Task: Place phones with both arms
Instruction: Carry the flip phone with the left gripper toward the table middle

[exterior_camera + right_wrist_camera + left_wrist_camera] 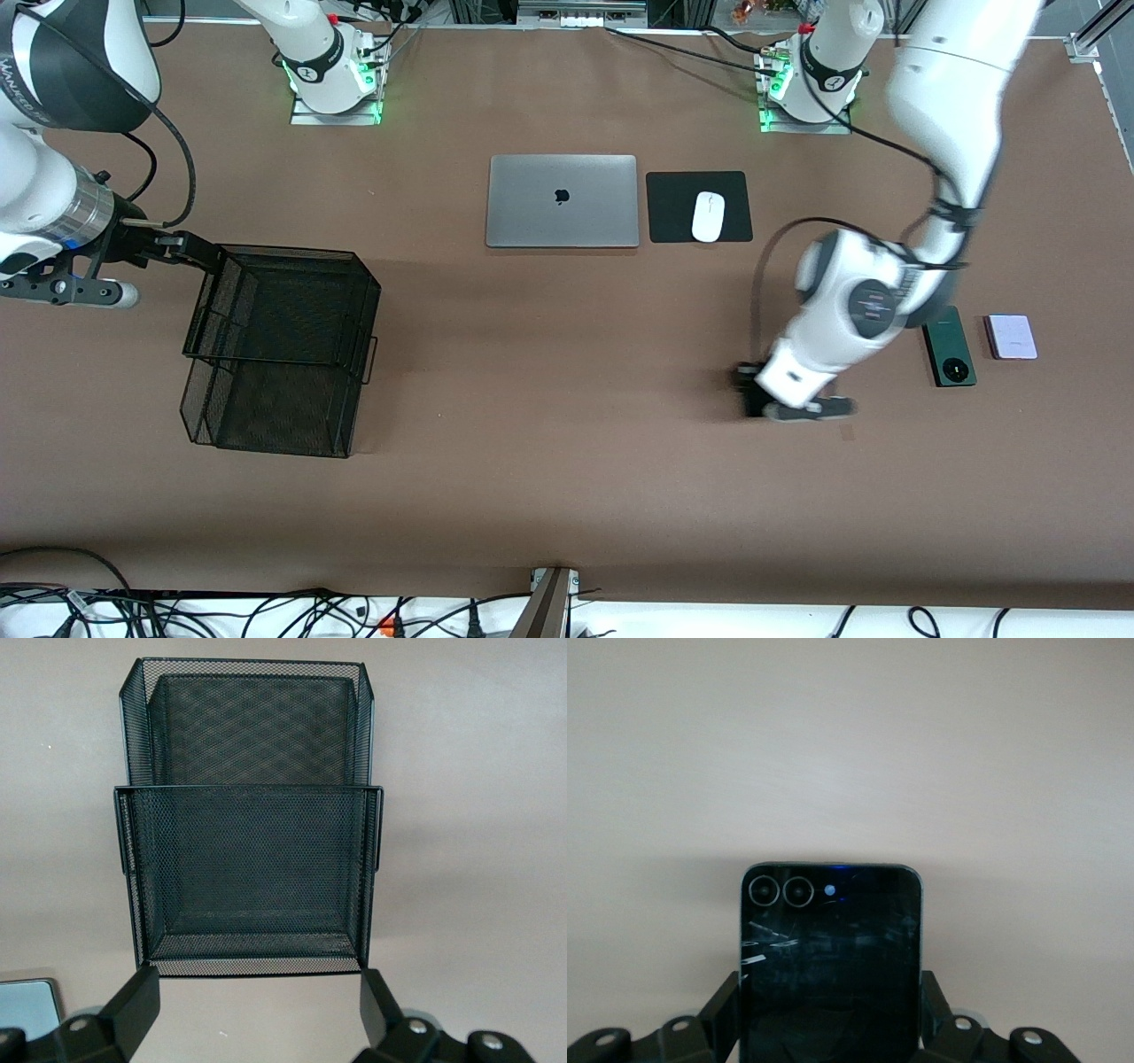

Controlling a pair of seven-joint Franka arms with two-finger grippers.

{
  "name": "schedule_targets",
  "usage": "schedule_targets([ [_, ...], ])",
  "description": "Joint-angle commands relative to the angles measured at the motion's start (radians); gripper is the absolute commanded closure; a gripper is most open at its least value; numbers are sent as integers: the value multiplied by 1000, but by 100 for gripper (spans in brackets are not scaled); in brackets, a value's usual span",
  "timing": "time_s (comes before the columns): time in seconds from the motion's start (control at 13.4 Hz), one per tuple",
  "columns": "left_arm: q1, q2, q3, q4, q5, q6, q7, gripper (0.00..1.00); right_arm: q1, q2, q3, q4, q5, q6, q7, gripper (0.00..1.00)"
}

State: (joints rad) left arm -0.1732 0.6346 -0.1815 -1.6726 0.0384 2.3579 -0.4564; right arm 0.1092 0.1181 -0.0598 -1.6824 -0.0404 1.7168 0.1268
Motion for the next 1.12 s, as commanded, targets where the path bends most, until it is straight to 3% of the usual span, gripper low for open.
schedule_targets([
  [0.0, -161, 123, 22, 215, -6, -113, -137, 100, -5, 5, 6, 18, 4, -16, 8, 0],
  [0.3, -337, 262, 42, 387, 5, -114, -295, 100, -5, 5, 5, 17, 5, -16, 8, 0],
  [0.45, -431, 324, 88, 479, 5, -114, -320, 100, -5, 5, 6, 18, 5, -16, 8, 0],
  [0.6, -520, 370, 144, 528, 0, -111, -344, 100, -3, 5, 6, 18, 5, -14, 8, 0],
  [0.97, -600, 430, 178, 586, 3, -104, -389, 100, -3, 5, 6, 18, 5, -16, 8, 0],
  [1.05, -603, 432, 181, 585, 3, -104, -389, 83, -3, 5, 6, 18, 5, -16, 8, 0],
])
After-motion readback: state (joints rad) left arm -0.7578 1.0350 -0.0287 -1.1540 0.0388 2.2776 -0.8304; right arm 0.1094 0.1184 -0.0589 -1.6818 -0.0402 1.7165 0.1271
